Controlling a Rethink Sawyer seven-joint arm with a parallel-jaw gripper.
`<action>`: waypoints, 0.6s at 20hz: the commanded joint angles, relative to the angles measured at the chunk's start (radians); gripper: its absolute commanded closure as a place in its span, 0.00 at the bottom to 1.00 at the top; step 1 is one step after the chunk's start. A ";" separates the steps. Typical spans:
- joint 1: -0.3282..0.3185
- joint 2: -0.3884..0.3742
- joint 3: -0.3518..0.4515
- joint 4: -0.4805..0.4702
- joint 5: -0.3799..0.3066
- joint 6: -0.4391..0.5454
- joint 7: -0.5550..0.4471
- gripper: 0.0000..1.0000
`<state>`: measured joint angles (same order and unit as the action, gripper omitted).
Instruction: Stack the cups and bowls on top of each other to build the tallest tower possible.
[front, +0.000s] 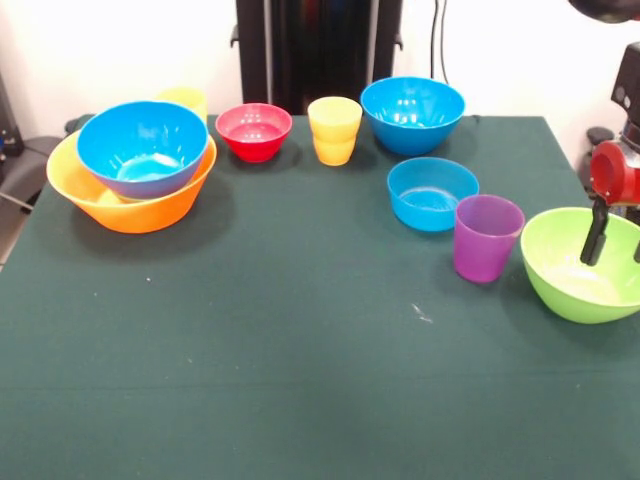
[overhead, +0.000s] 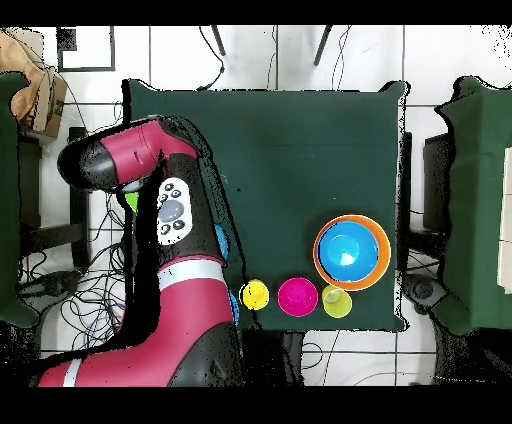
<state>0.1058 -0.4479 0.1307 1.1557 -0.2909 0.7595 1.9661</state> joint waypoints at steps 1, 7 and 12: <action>0.006 0.044 0.000 0.046 -0.090 0.072 -0.083 0.00; 0.001 0.045 -0.005 0.064 -0.093 0.033 -0.085 0.00; -0.012 0.042 -0.009 0.089 -0.094 -0.012 -0.076 0.00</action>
<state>0.1143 -0.4480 0.1107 1.1560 -0.2909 0.7595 1.9661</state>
